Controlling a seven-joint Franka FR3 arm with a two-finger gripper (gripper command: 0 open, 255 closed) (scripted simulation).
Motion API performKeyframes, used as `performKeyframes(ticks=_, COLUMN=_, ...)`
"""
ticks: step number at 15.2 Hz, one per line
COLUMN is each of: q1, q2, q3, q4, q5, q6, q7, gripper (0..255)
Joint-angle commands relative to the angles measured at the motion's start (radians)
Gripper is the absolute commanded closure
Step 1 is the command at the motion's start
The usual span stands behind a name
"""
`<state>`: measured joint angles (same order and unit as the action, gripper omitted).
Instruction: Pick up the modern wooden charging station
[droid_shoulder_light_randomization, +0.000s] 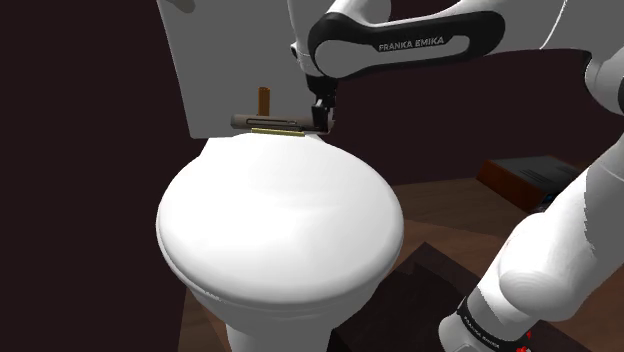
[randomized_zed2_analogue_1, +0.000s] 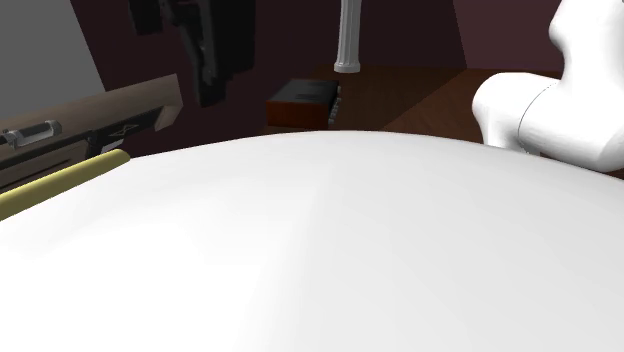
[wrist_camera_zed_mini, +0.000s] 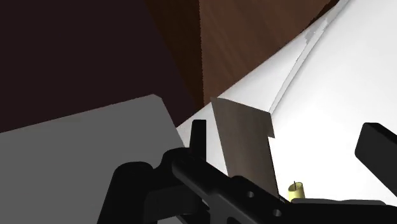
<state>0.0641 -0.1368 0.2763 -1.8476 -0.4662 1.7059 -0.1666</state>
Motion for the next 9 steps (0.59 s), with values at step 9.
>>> performKeyframes(ticks=9, q1=0.095, q2=0.304, q3=0.093, q4=0.335, q5=-0.255, q6=-0.071, q7=-0.03, gripper=0)
